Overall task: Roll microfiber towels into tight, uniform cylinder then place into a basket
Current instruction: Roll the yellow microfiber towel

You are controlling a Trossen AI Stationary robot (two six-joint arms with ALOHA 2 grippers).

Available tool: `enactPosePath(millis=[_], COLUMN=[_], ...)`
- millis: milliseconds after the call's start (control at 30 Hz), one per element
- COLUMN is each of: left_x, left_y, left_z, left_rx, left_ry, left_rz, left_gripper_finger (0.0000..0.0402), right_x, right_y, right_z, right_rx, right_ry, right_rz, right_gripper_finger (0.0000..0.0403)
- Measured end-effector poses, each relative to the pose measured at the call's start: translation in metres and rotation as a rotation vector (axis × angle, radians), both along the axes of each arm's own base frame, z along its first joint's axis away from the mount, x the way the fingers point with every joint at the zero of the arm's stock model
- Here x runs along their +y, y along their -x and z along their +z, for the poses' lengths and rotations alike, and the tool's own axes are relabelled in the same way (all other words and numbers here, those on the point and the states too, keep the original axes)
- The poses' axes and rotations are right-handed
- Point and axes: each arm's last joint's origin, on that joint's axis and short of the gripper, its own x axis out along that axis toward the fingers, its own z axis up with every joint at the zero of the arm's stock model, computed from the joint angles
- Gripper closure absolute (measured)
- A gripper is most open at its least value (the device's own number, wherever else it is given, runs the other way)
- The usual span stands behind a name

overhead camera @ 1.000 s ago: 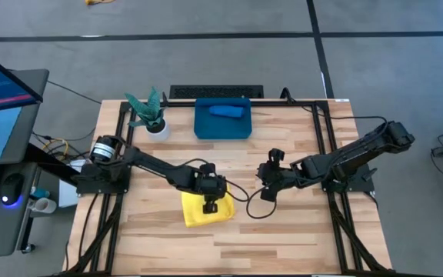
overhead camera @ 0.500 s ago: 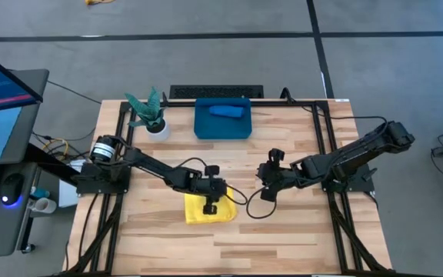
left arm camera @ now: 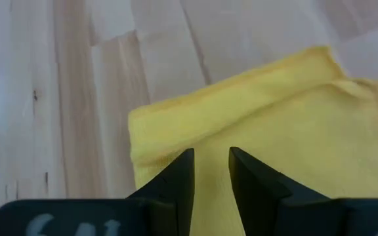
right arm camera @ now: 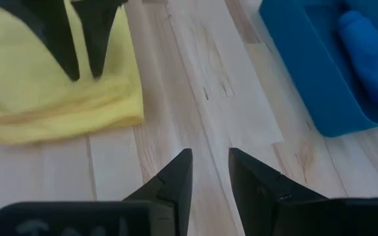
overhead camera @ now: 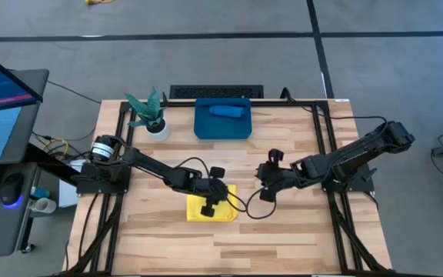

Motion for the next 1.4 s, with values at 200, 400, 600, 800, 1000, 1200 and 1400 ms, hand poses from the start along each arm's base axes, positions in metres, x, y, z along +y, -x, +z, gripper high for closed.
enactPosePath(millis=[200,400,600,800,1000,1200,1400], left_x=[-0.011,-0.029,-0.037,-0.037,-0.043,-0.047,-0.047], left_y=[0.015,0.034,0.059,0.077,0.086,0.088,0.088], left_z=[0.023,0.049,0.039,0.006,-0.002,-0.002,-0.002], left_rx=[0.058,0.047,0.018,-0.037,-0.021,-0.023,-0.021], left_ry=[-0.028,-0.016,-0.029,0.024,0.087,0.096,0.105], left_rz=[0.023,-0.023,0.043,0.132,0.172,0.167,0.180], left_gripper_finger=[0.0313,0.0313,0.0313,0.0313,0.0313,0.0313,0.0313], right_x=[0.005,0.005,0.004,0.003,0.003,0.004,0.005], right_y=[-0.015,-0.040,-0.062,-0.074,-0.089,-0.103,-0.109], right_z=[-0.012,-0.028,-0.040,-0.060,-0.076,-0.086,-0.093], right_rx=[-0.017,-0.095,-0.186,-0.204,-0.246,-0.212,-0.126], right_ry=[0.024,0.033,-0.055,-0.076,-0.132,-0.189,-0.196], right_rz=[0.037,0.054,0.114,0.129,0.222,0.275,0.279], right_gripper_finger=[0.0281,0.0281,0.0281,0.0281,0.0281,0.0281,0.0302])
